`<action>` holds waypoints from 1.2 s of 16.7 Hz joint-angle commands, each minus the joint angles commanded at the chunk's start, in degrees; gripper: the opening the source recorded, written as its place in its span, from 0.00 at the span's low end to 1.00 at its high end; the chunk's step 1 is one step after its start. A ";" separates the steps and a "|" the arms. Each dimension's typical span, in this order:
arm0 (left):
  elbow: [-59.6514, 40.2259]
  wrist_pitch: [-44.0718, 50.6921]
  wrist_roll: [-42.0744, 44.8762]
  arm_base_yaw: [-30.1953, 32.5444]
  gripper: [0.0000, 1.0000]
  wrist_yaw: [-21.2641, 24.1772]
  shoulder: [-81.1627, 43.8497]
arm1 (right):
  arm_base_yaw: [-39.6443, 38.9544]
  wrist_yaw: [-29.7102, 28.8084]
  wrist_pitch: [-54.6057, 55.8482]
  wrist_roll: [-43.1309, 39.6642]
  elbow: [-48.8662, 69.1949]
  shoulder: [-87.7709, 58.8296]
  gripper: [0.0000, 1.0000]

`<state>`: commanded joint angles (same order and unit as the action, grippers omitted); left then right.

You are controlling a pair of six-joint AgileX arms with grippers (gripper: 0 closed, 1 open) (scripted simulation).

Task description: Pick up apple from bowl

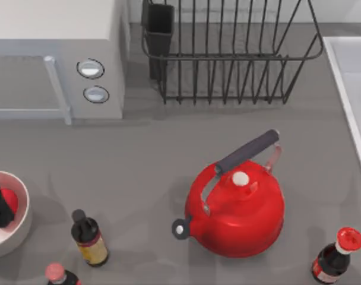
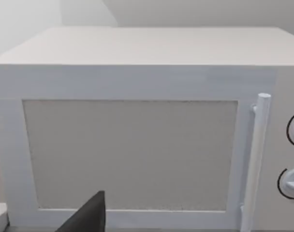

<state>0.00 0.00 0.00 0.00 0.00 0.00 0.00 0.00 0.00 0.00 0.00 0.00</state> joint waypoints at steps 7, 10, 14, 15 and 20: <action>0.00 0.00 0.00 0.00 1.00 0.00 0.00 | 0.00 0.00 0.00 0.00 0.00 0.00 1.00; 0.00 0.00 0.00 0.00 1.00 0.00 0.00 | 0.00 0.00 0.00 0.00 0.00 0.00 1.00; -0.05 0.05 0.00 0.00 1.00 0.00 -0.05 | 0.00 0.00 0.00 0.00 0.00 0.00 1.00; -0.63 0.61 0.02 -0.01 1.00 0.00 -0.67 | 0.00 0.00 0.00 0.00 0.00 0.00 1.00; -10.55 10.17 0.38 -0.18 1.00 0.00 -12.88 | 0.00 0.00 0.00 0.00 0.00 0.00 1.00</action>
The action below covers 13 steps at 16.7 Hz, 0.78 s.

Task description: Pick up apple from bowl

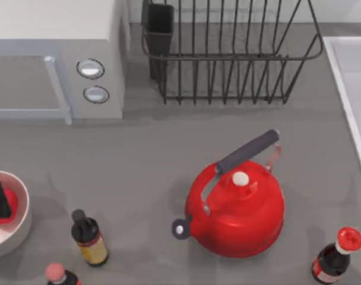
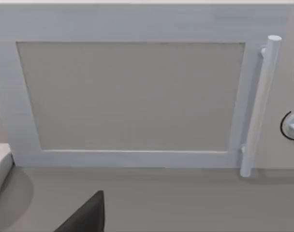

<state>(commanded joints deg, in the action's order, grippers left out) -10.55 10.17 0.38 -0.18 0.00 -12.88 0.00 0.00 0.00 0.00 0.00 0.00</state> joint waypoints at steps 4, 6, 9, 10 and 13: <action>-13.14 12.67 0.47 -0.23 1.00 0.00 -18.96 | 0.00 0.00 0.00 0.00 0.00 0.00 1.00; -20.47 19.74 0.74 -0.36 1.00 0.00 -30.08 | 0.00 0.00 0.00 0.00 0.00 0.00 1.00; -31.37 30.26 1.13 -0.55 1.00 0.00 -46.89 | 0.00 0.00 0.00 0.00 0.00 0.00 1.00; -34.79 33.55 1.26 -0.61 1.00 0.00 -52.20 | 0.00 0.00 0.00 0.00 0.00 0.00 1.00; -43.76 42.20 1.58 -0.76 1.00 0.00 -66.09 | 0.00 0.00 0.00 0.00 0.00 0.00 1.00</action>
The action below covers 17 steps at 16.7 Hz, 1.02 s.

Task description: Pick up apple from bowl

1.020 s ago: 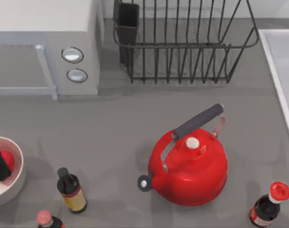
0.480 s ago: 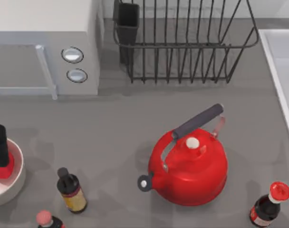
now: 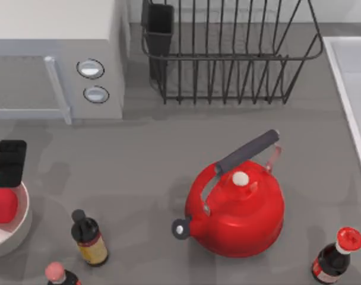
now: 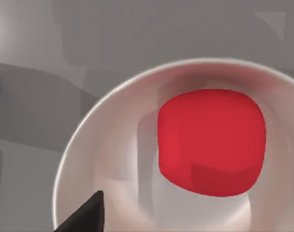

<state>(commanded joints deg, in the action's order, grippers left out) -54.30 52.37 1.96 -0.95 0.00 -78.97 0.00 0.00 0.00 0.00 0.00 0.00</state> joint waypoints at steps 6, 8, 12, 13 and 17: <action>-9.05 8.73 0.33 -0.16 1.00 0.00 -13.19 | 0.00 0.00 0.00 0.00 0.00 0.00 1.00; -9.12 8.80 0.33 -0.16 1.00 0.00 -13.29 | 0.00 0.00 0.00 0.00 0.00 0.00 1.00; -8.28 7.77 0.33 0.03 1.00 0.00 -13.53 | 0.00 0.00 0.00 0.00 0.00 0.00 1.00; -7.41 6.43 0.35 0.00 1.00 0.01 -14.19 | 0.00 0.00 0.00 0.00 0.00 0.00 1.00; -1.91 -4.65 0.50 -0.15 1.00 0.01 -18.93 | 0.00 0.00 0.00 0.00 0.00 0.00 1.00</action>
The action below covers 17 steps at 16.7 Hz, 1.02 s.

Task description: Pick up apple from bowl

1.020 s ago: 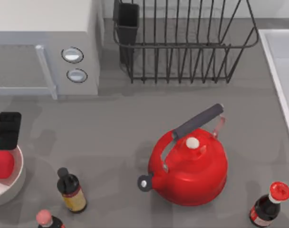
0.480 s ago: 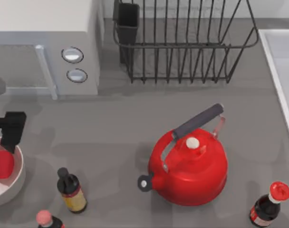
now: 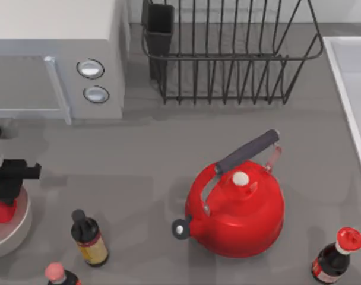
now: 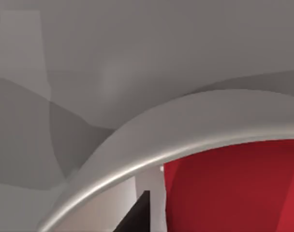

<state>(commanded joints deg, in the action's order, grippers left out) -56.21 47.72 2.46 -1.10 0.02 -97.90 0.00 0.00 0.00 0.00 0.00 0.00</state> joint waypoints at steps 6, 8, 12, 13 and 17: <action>6.98 -12.58 0.20 -0.20 1.00 0.01 -6.16 | 0.00 0.00 0.00 0.00 0.00 0.00 1.00; 7.03 -12.66 0.20 -0.20 1.00 0.01 -6.22 | 0.00 0.00 0.00 0.00 0.00 0.00 1.00; 7.03 -12.66 0.20 -0.20 0.85 0.01 -6.22 | 0.00 0.00 0.00 0.00 0.00 0.00 1.00; 7.03 -12.66 0.20 -0.20 0.77 0.01 -6.22 | 0.00 0.00 0.00 0.00 0.00 0.00 1.00; 7.03 -12.66 0.20 -0.20 0.47 0.01 -6.22 | 0.00 0.00 0.00 0.00 0.00 0.00 1.00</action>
<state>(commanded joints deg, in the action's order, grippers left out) -49.19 35.06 2.66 -1.29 0.03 -104.12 0.00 0.00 0.00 0.00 0.00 0.00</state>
